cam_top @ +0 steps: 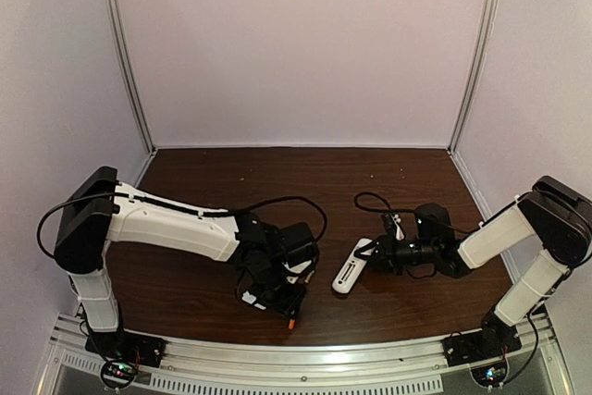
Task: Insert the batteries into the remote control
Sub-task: Pick up the battery from the corner of the board.
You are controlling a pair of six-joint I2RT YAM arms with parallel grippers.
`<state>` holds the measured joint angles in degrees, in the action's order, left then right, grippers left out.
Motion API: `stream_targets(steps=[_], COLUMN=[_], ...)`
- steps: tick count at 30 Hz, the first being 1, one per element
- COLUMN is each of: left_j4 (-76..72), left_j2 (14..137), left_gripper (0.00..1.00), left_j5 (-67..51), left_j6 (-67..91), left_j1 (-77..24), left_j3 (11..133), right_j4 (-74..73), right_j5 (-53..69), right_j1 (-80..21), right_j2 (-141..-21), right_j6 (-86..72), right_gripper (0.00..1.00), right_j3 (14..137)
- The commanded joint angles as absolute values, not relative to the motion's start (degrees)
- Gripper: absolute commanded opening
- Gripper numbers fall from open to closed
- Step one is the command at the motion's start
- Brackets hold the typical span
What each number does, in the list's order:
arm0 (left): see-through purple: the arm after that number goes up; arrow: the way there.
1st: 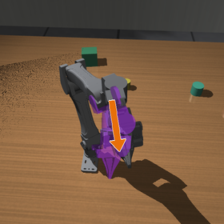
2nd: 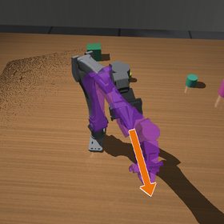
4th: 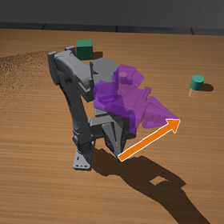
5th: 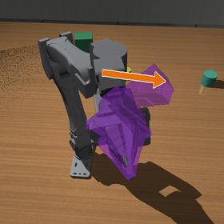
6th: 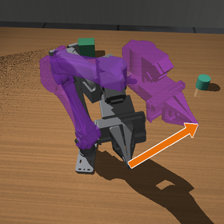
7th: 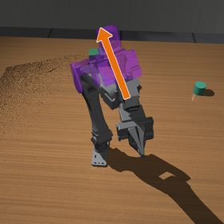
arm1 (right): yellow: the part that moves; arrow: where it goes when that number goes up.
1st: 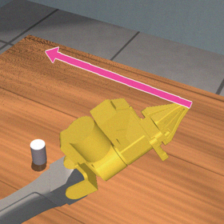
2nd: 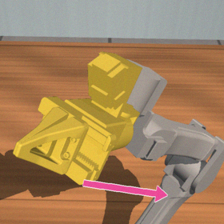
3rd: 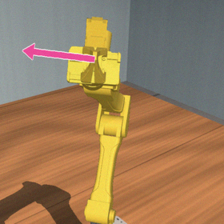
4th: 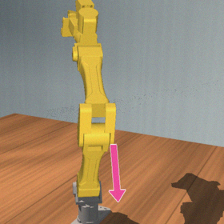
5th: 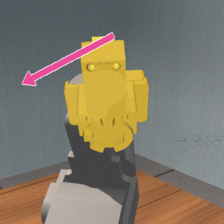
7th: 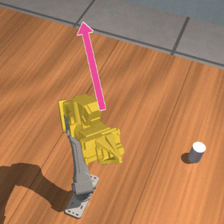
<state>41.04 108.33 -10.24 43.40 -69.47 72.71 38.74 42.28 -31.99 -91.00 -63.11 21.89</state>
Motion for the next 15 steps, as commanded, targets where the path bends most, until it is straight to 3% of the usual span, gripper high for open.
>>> stream_targets(steps=[1, 15], left_j4=[41.7, 40.9], left_j2=[107.9, 111.7], left_gripper=[0.36, 0.32], left_j5=[-9.2, -8.6], left_j6=[46.6, 47.6], left_j1=[-69.9, -71.8], left_j3=[71.7, 72.1], right_j4=[40.1, 41.2], right_j5=[42.8, 42.7], right_j1=[-31.6, -31.8], right_j2=[-89.3, -90.1], right_j6=[-62.4, -63.0], right_gripper=[0.0, 0.0], right_j3=[21.0, 20.7])
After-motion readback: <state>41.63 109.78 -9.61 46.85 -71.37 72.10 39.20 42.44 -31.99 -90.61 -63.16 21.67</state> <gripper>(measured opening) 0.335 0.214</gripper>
